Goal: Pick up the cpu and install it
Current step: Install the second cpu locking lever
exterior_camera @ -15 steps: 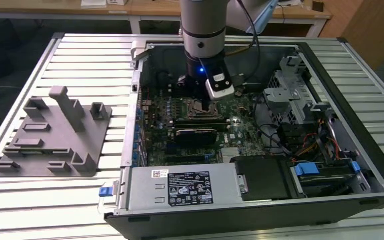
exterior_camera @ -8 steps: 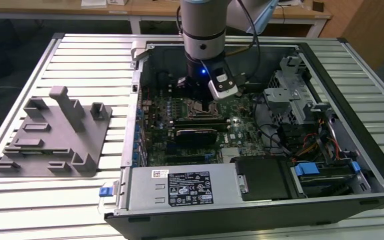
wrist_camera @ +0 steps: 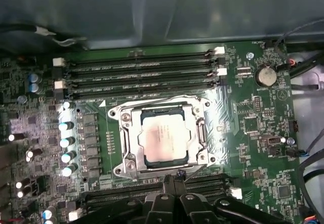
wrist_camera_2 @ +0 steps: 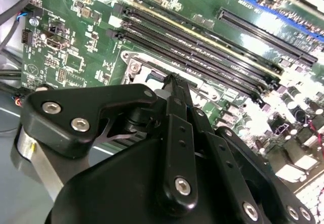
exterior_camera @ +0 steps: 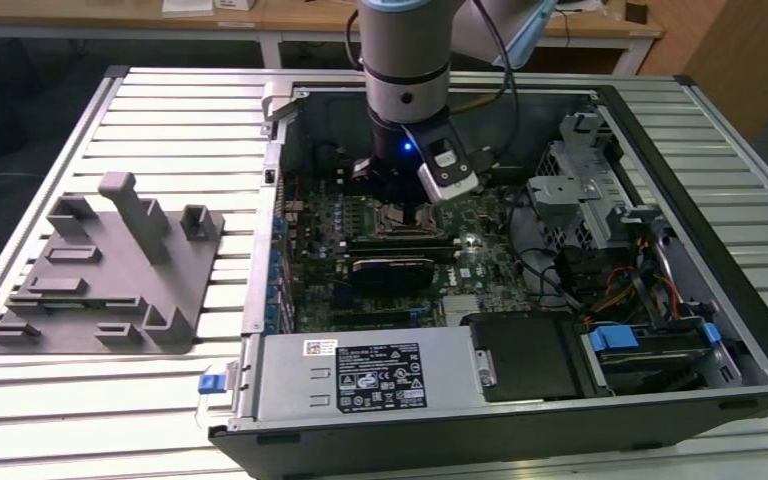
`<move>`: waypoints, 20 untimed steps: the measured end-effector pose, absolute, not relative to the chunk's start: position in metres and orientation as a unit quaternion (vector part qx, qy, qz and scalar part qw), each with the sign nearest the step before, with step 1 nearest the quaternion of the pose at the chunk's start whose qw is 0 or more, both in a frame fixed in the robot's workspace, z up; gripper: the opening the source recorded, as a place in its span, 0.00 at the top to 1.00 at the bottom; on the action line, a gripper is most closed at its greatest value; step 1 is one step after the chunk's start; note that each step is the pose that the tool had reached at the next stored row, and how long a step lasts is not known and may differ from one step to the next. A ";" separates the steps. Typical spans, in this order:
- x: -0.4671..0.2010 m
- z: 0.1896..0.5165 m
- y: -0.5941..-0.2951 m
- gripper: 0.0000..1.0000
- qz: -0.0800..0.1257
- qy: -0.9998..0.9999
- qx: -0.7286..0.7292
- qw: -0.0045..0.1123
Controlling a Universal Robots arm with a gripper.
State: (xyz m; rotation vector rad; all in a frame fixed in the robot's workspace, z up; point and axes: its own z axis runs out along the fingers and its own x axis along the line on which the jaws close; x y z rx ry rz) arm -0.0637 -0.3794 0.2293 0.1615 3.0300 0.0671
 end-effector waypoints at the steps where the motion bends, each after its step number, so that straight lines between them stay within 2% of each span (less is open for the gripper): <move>1: -0.064 0.229 -0.380 0.89 0.022 0.997 0.052 0.053; 20: -0.079 0.218 -0.393 0.89 0.025 0.998 0.028 0.053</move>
